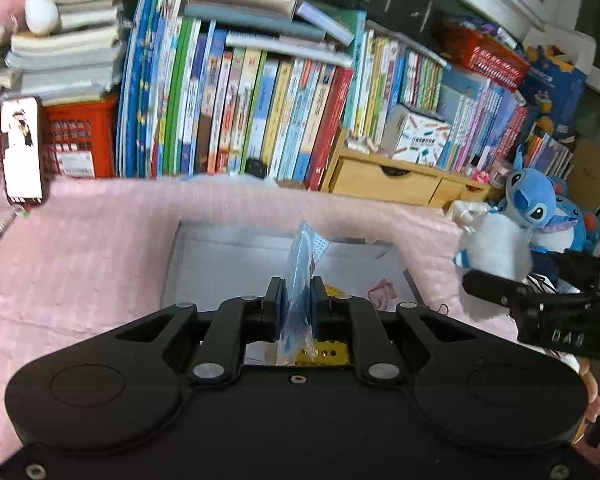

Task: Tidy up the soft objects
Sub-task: 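Carry the bag with the left tool while the right tool carries the fluffy ball over the tray, then open the left tool over the tray while the right tool releases the fluffy ball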

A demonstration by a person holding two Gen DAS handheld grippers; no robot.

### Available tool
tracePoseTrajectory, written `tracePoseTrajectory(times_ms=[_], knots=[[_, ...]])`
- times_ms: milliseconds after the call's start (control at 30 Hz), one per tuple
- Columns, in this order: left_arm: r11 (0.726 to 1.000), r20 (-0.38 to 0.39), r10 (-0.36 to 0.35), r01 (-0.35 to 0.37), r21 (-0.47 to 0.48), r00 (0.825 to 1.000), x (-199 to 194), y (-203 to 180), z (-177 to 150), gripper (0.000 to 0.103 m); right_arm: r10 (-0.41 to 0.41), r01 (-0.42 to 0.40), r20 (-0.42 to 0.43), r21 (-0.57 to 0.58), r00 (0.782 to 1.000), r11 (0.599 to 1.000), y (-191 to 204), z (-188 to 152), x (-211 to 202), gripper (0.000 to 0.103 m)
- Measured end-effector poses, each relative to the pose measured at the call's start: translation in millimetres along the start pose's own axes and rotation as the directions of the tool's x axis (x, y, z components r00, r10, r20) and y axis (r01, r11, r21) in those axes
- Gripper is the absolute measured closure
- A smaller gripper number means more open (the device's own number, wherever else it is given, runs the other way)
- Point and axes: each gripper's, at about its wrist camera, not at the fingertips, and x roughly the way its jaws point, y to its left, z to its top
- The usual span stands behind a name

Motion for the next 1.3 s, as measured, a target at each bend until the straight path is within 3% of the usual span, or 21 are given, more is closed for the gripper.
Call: tracePoseTrajectory(times_ms=[133,400,800,1300], knots=[[0.999,-0.037,0.029,-0.029,-0.019,0.999,23,7,11,0.091,0.068,-0.055,-0.067,0.176,0.995,0.983,-16,12,31,0.03],[0.992,-0.145,0.035,-0.052,-0.116,0.989,71,24,22,0.091,0.125,-0.04,-0.2,0.382,0.972,0.923,-28,17,91,0.03],[0.966,-0.258,-0.012,-0.055,-0.251,0.966,116,47,19,0.091,0.102,0.037,-0.308,0.416,0.946,0.909,-28,7,148,0.03],[0.96,-0.32,-0.007,-0.083,-0.268,0.947,142,51,14,0.09,0.056,0.075,-0.363,0.338,0.93,0.938,-21,1,177,0.029]])
